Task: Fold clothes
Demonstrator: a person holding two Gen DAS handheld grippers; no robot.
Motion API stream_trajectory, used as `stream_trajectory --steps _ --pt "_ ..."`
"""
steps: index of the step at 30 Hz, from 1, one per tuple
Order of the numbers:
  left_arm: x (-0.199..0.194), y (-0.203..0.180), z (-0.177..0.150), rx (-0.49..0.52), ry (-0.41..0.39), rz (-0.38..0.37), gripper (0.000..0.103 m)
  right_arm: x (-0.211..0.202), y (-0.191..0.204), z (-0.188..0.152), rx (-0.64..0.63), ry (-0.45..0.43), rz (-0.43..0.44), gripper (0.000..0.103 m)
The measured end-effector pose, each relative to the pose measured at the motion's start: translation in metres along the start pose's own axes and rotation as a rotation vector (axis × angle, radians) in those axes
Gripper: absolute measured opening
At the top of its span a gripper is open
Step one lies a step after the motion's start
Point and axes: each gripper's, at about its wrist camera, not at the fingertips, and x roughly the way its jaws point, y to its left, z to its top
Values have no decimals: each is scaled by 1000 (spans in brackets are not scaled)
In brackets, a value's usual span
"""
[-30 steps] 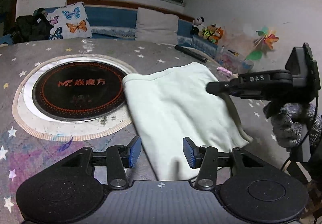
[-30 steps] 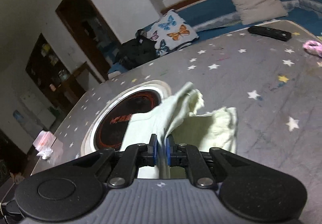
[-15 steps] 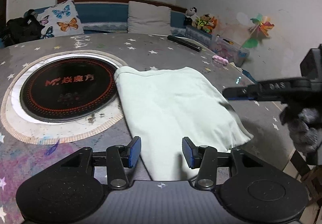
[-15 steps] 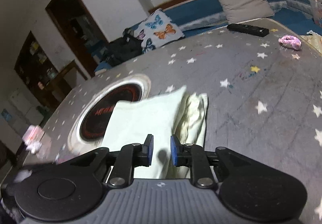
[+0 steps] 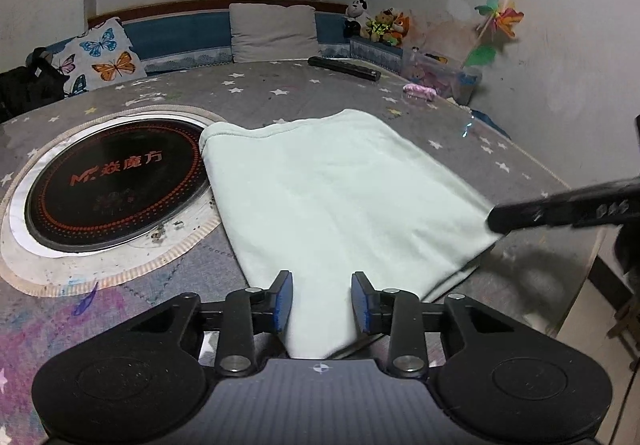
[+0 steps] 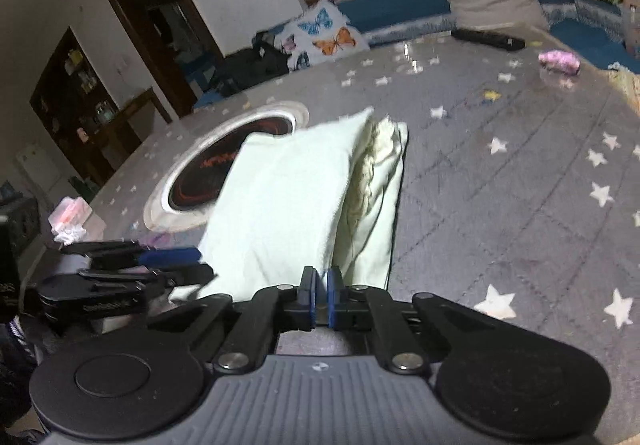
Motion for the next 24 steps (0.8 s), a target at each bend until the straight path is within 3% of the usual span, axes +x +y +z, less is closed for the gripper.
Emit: stream_trajectory --steps 3,7,10,14,24 --pt "2 3 -3 -2 5 3 33 -4 -1 -3 -10 -4 -35 5" --pt "0 4 -2 9 6 1 33 7 -9 -7 8 54 -46 7" --pt "-4 6 2 4 -3 -1 34 -3 -4 3 -28 10 -76 15" --pt "-6 8 12 -6 -26 -3 34 -8 4 23 -90 -48 -96 15" --pt "10 13 43 3 -44 29 38 53 31 66 -200 -78 -44 15"
